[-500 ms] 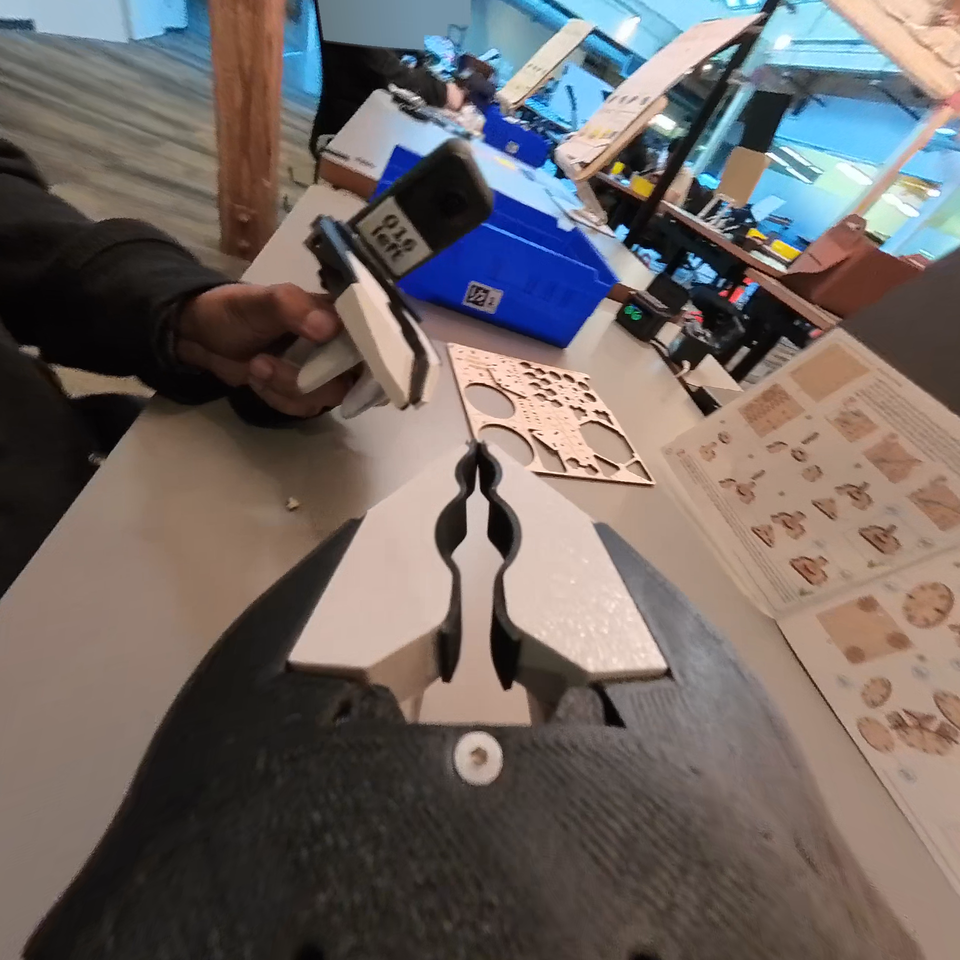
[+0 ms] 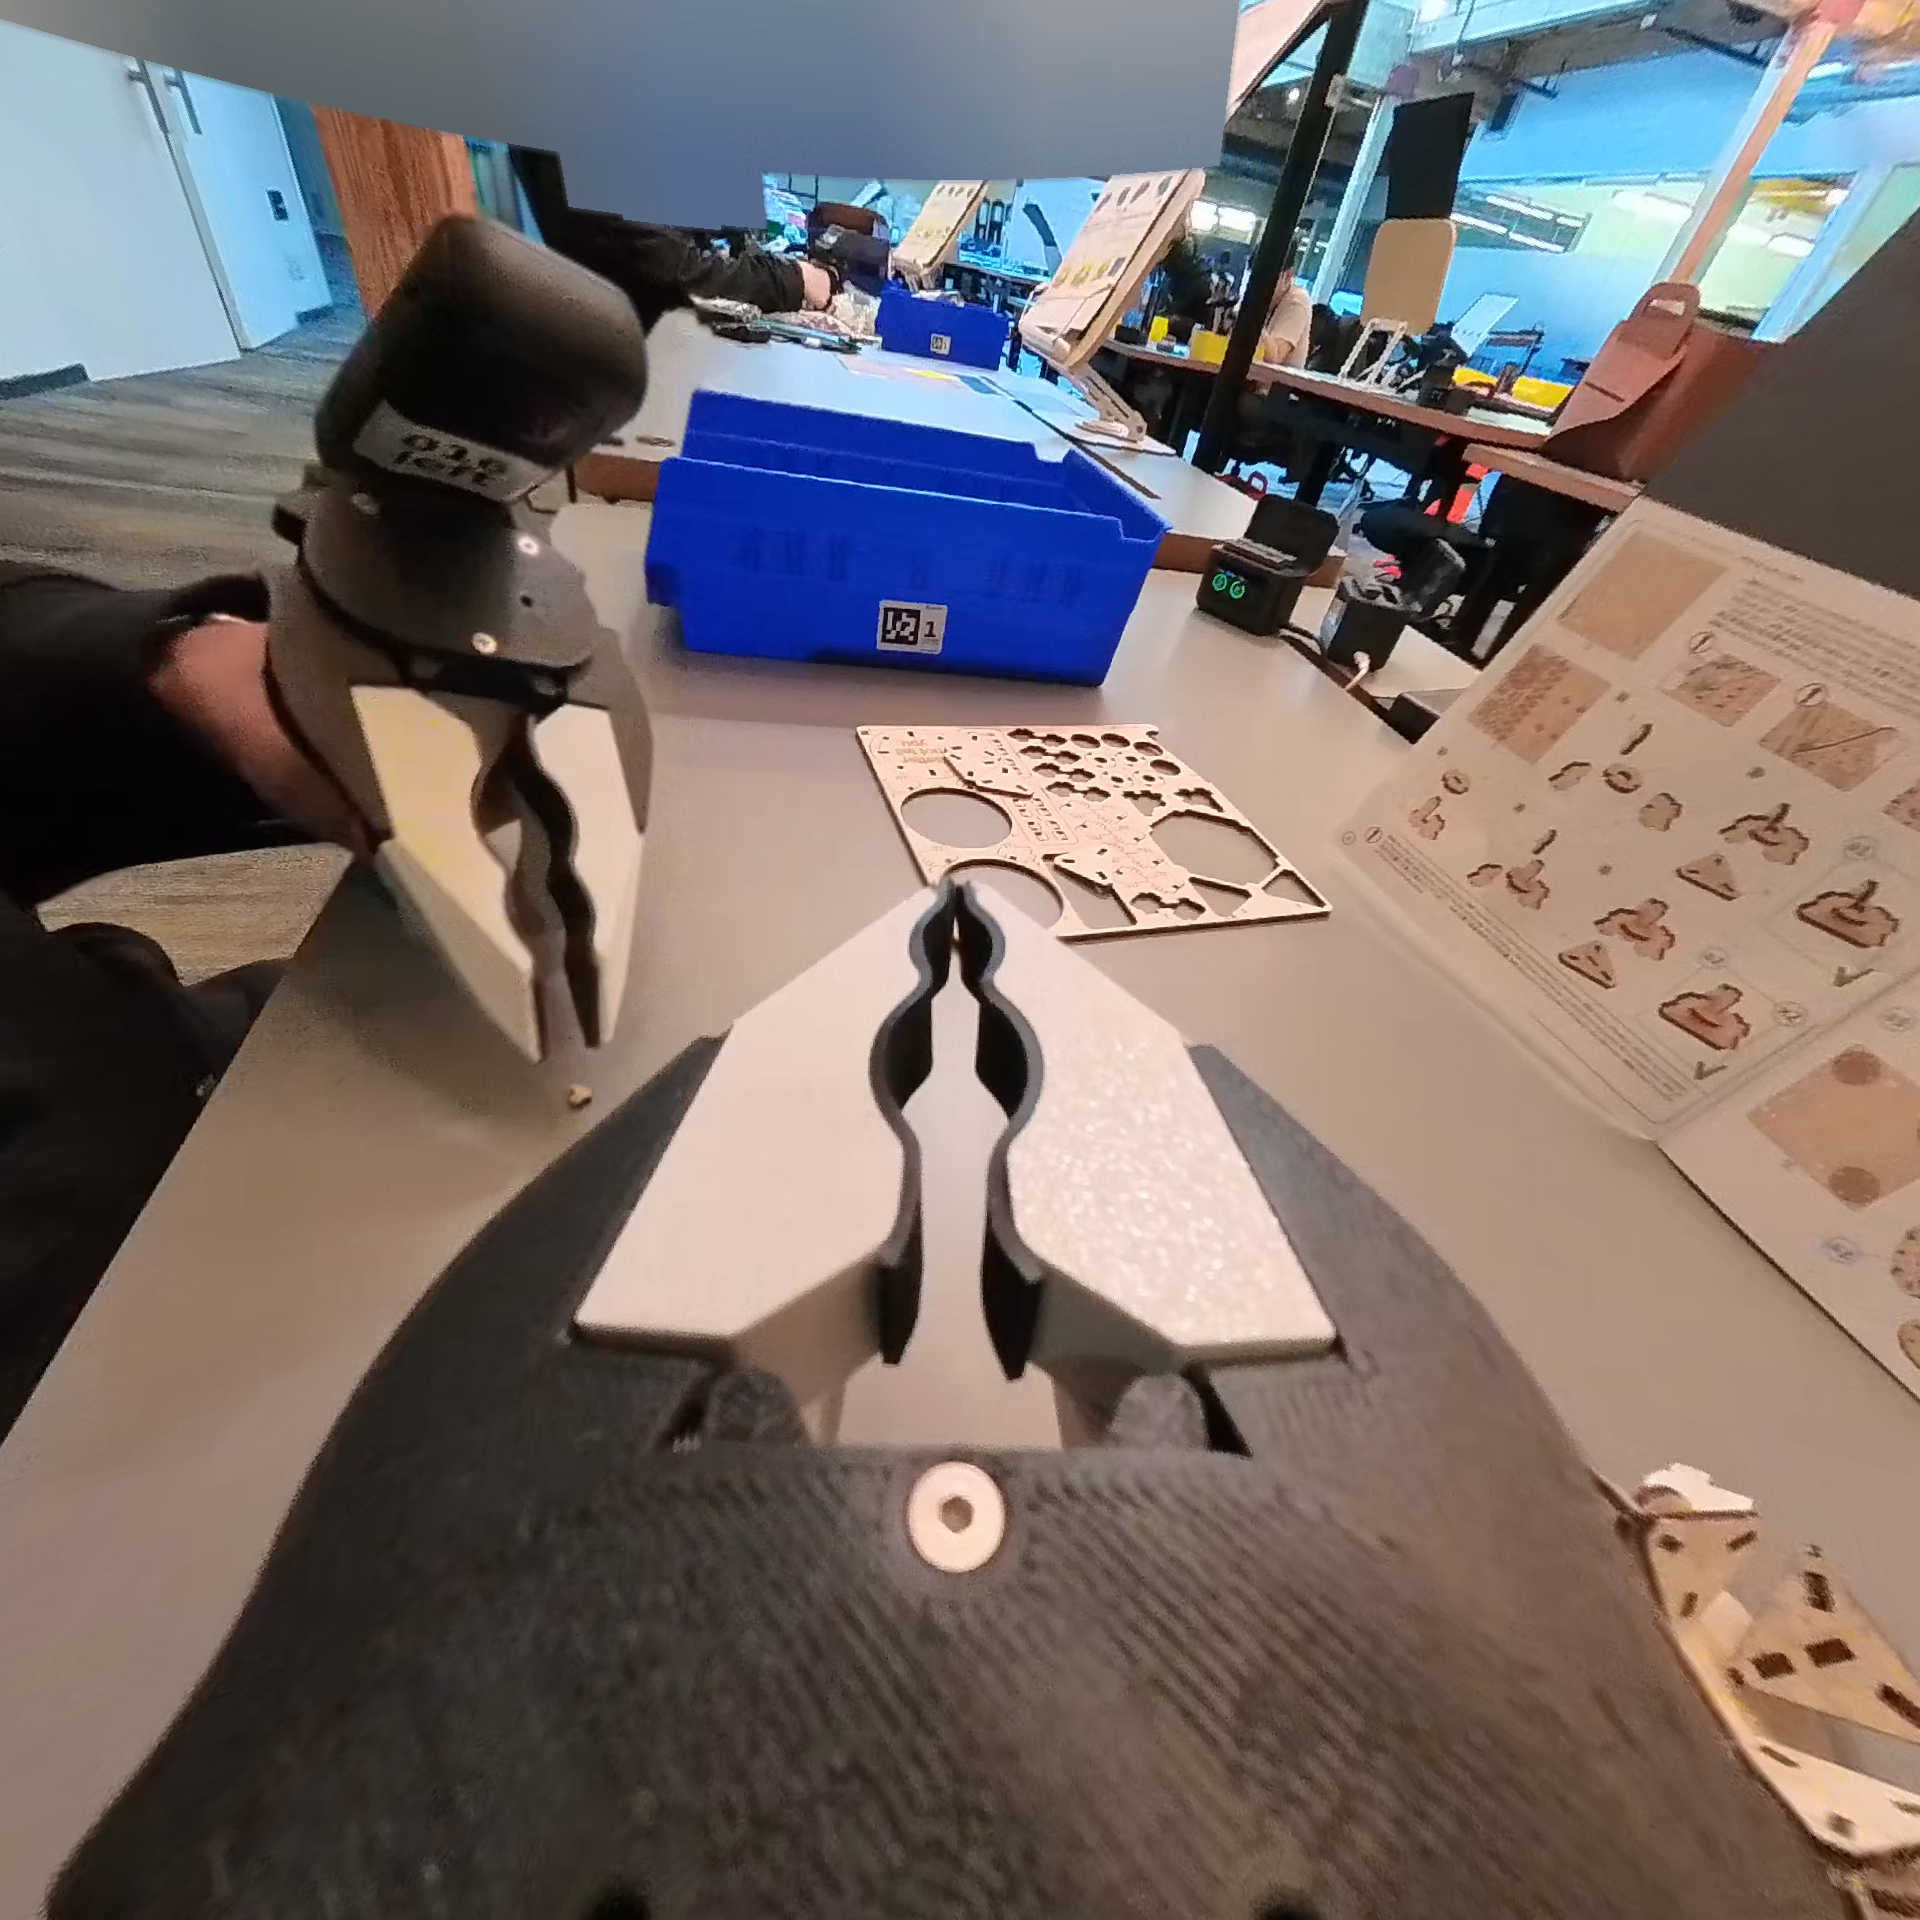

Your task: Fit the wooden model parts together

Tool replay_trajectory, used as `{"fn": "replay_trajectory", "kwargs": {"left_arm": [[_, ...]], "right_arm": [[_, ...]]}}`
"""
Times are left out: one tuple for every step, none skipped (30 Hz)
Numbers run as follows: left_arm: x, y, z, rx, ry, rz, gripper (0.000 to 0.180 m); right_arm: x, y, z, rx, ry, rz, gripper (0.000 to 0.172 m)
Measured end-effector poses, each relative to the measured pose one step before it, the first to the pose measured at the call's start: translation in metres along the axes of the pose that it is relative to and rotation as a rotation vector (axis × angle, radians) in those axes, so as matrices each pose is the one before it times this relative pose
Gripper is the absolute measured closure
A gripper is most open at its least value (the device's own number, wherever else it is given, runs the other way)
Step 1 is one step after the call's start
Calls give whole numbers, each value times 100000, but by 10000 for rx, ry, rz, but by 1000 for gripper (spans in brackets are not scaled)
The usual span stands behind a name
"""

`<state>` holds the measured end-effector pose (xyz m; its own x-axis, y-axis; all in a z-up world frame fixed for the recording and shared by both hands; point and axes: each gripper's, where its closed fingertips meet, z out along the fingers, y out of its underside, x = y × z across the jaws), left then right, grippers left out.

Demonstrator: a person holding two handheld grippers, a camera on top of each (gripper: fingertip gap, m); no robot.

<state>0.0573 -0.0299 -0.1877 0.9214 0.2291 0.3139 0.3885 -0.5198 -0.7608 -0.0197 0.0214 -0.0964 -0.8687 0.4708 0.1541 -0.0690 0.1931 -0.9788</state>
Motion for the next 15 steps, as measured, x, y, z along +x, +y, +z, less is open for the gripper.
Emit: {"fn": "replay_trajectory", "kwargs": {"left_arm": [[6, 604, 193, -190, -216, -44, 171], [-90, 472, 115, -166, -231, -2, 168], [-41, 215, -11, -91, -163, 26, 166], [-93, -32, -78, 40, -180, 106, 164], [-199, -67, -79, 53, -221, 104, 165], [-197, 53, 17, -51, -174, 60, 166], [-156, 199, 123, -160, -111, 21, 168], [-113, 231, 180, -194, -80, -14, 168], [-4, 179, 186, -163, -10, 18, 169], [6, 42, 114, -79, -28, 47, 170], [-56, -64, 30, 18, -69, 45, 171], [-54, -20, 26, -12, -52, 31, 172], [-3, -33, 2, 17, -21, 11, 178], [-30, -57, -43, 45, -33, 6, 180], [-91, -28, -29, 23, -77, -2, 180]], "right_arm": [[-135, 68, 104, -29, -56, 27, 172], [-131, 44, 90, -17, -58, 20, 172], [-148, -2, 81, -8, -56, 0, 172], [-154, -9, 83, -5, -54, -19, 172], [-164, -22, 80, 3, -53, -28, 172], [-157, -8, 78, 8, -46, -20, 172], [-121, 37, 73, -5, -44, -8, 172], [-86, 72, 83, -30, -39, -3, 172], [-43, 71, 54, -32, -17, 0, 172], [14, 52, 23, -18, 2, 3, 172], [11, 12, -2, 0, 4, 9, 172], [16, -43, -30, 24, 2, 17, 172], [2, -83, -44, 41, -6, 24, 172], [-21, -101, -25, 44, -17, 25, 172], [-45, -74, -14, 27, -24, 13, 172]]}}
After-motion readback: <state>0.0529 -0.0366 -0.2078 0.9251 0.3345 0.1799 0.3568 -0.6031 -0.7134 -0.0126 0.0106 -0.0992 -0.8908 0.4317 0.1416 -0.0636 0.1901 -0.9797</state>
